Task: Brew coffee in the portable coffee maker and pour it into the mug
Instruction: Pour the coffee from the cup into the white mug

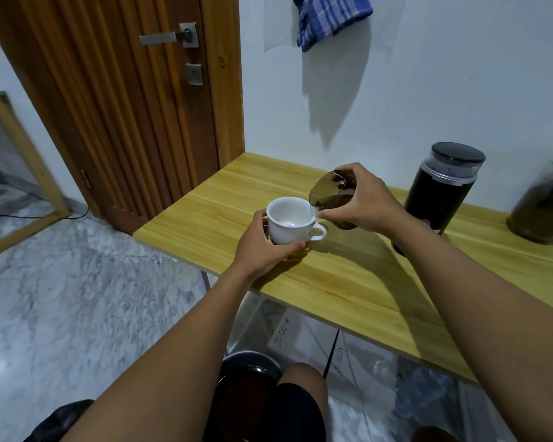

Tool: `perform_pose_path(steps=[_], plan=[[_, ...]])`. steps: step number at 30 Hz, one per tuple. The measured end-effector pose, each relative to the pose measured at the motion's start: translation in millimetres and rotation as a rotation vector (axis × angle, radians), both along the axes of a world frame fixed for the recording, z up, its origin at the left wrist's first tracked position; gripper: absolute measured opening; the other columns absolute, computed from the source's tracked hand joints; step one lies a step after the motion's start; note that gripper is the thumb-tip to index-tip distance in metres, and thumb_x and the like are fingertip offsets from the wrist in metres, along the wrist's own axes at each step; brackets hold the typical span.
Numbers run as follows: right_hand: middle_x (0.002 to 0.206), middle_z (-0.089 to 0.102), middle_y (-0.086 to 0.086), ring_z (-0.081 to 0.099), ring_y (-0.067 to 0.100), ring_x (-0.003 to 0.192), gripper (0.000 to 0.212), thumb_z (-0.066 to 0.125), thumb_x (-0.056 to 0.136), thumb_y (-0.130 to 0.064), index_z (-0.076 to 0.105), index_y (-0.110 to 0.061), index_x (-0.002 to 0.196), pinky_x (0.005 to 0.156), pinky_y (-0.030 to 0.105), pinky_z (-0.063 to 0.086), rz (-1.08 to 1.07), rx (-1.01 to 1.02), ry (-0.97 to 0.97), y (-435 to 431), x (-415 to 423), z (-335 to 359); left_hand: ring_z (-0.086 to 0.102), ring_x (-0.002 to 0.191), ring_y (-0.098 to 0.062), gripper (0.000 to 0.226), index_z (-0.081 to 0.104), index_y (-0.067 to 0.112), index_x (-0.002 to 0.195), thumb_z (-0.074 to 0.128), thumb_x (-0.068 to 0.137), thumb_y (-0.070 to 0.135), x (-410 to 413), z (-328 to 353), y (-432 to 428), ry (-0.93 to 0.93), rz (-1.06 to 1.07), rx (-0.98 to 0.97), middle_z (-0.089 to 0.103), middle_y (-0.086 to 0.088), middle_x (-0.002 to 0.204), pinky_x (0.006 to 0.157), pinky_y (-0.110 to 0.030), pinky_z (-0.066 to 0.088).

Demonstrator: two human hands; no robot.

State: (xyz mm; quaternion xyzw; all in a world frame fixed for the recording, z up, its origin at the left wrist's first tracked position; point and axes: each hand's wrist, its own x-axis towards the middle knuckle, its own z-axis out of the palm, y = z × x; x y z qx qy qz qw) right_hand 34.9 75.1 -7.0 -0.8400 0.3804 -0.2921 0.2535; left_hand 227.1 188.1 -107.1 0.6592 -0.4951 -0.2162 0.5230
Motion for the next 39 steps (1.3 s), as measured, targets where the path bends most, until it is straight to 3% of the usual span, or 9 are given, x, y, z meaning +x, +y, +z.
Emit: perform_pose_path(steps=[3,11,15,23,31,39], plan=[[0.123,0.057,-0.014,0.057,0.008,0.112,0.091,0.092,0.056,-0.041,0.046,-0.026,0.133,0.097,0.033,0.049,0.017,-0.021,0.035,-1.8,2.2,4.4,0.056,0.111,-0.008,0.092,0.045,0.026,0.138,0.092,0.062,0.048,-0.8,-0.4,0.6,-0.007,0.004,-0.002,0.058,0.011,0.126,0.079,-0.016,0.048],[0.122,0.055,-0.021,0.053,0.007,0.116,0.088,0.088,0.058,-0.045,0.045,-0.033,0.134,0.103,0.052,0.041,0.019,-0.121,0.184,2.4,7.7,17.0,0.055,0.110,-0.004,0.090,0.044,0.030,0.137,0.091,0.063,0.049,-3.1,-0.6,2.1,-0.018,0.009,-0.010,0.056,0.015,0.123,0.078,-0.015,0.047],[0.132,0.057,-0.013,0.053,0.010,0.120,0.091,0.088,0.059,-0.044,0.045,-0.031,0.138,0.100,0.048,0.045,0.023,-0.136,0.202,4.9,8.3,20.9,0.056,0.110,-0.005,0.089,0.044,0.030,0.137,0.091,0.063,0.048,-3.2,-0.7,1.8,-0.025,0.011,-0.010,0.057,0.015,0.123,0.082,-0.020,0.050],[0.130,0.057,-0.012,0.054,0.010,0.116,0.090,0.088,0.061,-0.046,0.044,-0.031,0.137,0.088,0.034,0.046,0.036,-0.183,0.254,6.1,10.0,23.7,0.056,0.113,-0.007,0.088,0.044,0.028,0.137,0.091,0.065,0.047,-3.8,-0.6,2.9,-0.041,0.011,-0.021,0.057,0.012,0.126,0.082,-0.021,0.050],[0.132,0.057,-0.012,0.054,0.014,0.119,0.089,0.086,0.062,-0.046,0.044,-0.030,0.138,0.093,0.038,0.046,0.032,-0.217,0.301,6.1,10.6,25.7,0.056,0.115,-0.011,0.092,0.044,0.026,0.139,0.087,0.062,0.053,-5.6,1.6,5.0,-0.058,0.010,-0.011,0.057,0.009,0.128,0.094,-0.040,0.055],[0.133,0.057,-0.011,0.054,0.016,0.119,0.088,0.085,0.063,-0.047,0.045,-0.029,0.139,0.091,0.034,0.044,0.042,-0.246,0.330,4.9,9.5,24.2,0.056,0.116,-0.013,0.091,0.043,0.025,0.139,0.087,0.063,0.051,-7.3,3.8,6.6,-0.053,0.006,-0.010,0.057,0.008,0.129,0.095,-0.042,0.055]])
